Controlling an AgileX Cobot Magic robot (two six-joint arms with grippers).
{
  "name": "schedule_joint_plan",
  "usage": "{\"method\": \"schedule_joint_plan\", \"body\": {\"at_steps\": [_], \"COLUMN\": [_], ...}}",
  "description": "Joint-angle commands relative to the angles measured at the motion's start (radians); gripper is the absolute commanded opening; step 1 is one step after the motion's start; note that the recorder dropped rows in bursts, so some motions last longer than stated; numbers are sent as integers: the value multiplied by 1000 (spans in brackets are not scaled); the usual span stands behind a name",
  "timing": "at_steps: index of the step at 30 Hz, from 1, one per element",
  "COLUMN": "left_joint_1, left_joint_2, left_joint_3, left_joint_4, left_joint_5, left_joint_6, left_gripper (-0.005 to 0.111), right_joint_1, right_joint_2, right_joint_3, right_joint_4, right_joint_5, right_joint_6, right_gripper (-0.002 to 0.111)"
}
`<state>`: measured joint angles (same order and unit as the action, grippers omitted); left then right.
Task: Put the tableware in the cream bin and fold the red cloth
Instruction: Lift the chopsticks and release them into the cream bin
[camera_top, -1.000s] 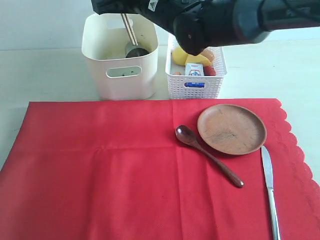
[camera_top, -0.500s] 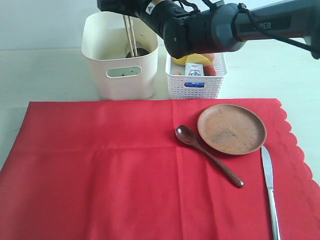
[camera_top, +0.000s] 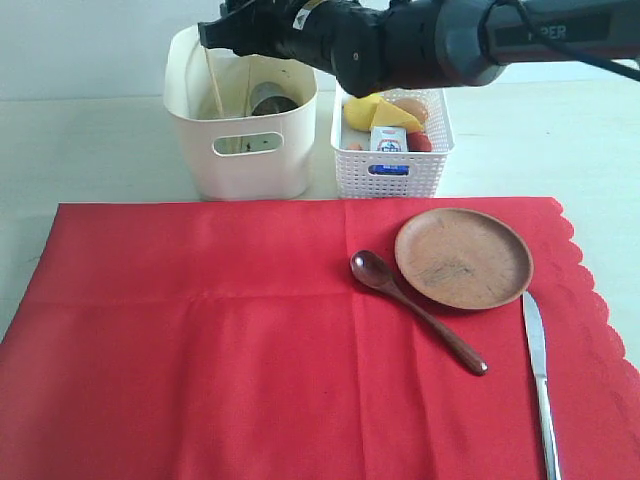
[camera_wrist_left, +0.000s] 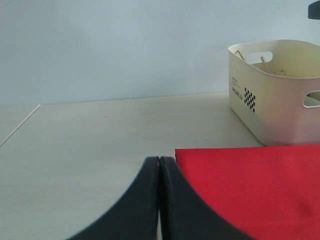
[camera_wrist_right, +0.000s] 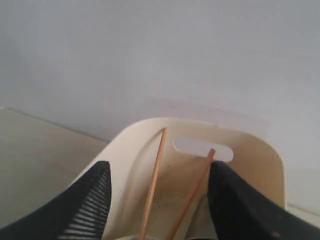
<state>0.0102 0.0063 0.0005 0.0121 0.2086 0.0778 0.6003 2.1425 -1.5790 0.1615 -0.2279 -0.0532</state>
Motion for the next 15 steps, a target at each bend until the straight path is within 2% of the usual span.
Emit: {"method": "schedule_joint_plan", "body": {"at_steps": [1,7,9,15], "left_joint_1": [1,1,1,1], "left_joint_2": [-6,-6,-6,-6], "left_joint_3": [-1,-1,-1,-1], "left_joint_4": [4,4,4,4], "left_joint_5": [-7,-7,-7,-7], "left_joint_6": [-5,-5,-5,-5], "left_gripper": [0,0,0,0], "right_joint_1": [-8,-8,-8,-8], "right_joint_2": [-82,-176,-206,-328], "right_joint_3": [1,66,100,299], "right_joint_4": [-8,-8,-8,-8], "right_joint_5": [157,254,261,195], "right_joint_6": [-69,-76,-76,-76], "right_gripper": [43,8,0,0]}}
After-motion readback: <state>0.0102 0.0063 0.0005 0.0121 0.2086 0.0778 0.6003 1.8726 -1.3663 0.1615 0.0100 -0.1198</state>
